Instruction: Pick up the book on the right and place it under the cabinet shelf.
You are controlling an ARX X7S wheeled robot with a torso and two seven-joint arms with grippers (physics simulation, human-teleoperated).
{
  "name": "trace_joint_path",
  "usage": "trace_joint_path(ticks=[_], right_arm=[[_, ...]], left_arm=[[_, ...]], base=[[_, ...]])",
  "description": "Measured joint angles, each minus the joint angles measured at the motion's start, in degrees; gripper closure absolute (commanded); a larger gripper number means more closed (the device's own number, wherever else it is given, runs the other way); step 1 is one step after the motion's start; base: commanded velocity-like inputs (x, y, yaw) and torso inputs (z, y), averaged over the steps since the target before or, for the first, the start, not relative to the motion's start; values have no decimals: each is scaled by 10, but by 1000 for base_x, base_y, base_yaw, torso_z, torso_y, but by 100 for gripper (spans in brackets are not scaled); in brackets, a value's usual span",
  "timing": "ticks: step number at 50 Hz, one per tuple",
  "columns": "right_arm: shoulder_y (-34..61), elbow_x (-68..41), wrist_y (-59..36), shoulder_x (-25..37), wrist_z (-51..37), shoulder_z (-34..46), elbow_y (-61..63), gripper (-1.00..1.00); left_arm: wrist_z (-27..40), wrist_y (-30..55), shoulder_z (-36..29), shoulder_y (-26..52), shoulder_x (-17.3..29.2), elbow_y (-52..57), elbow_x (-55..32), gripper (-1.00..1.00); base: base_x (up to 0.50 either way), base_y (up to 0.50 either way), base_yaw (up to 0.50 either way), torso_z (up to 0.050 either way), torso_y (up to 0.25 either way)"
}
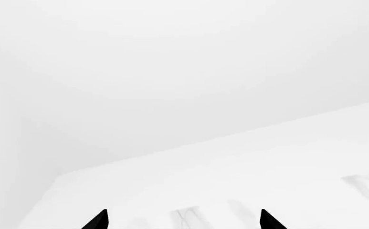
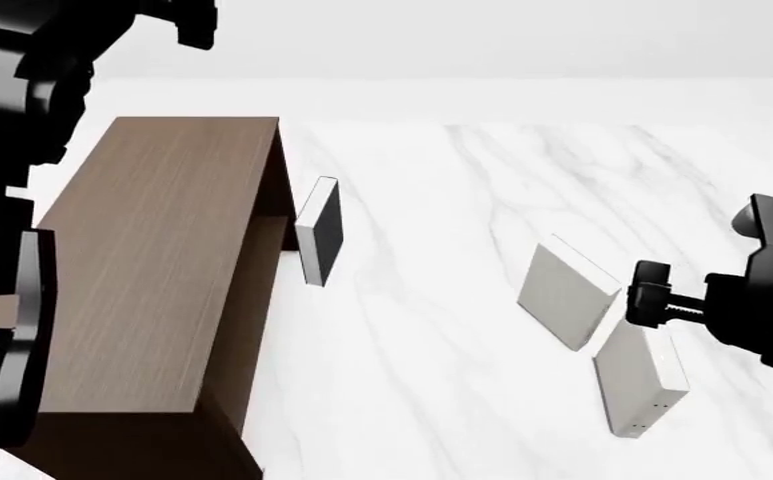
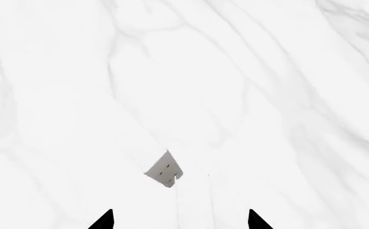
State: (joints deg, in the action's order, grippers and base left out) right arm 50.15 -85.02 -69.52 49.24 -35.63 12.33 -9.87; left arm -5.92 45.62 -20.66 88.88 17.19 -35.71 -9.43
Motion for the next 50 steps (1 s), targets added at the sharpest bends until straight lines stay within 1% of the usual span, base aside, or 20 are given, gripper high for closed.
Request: trace_joint_path(ticks=[22,50], right_arm=[[-15,94,66,-36,83,50,-82,-100],[-38,130,97,-58,113,77,-123,-100]], left_arm=[[2,-8,-5,-4,1,-9,2,-100],[4,-13,-8,-9,3,-12,1,-100]], base=[[0,0,0,0,0],[0,0,0,0,0]])
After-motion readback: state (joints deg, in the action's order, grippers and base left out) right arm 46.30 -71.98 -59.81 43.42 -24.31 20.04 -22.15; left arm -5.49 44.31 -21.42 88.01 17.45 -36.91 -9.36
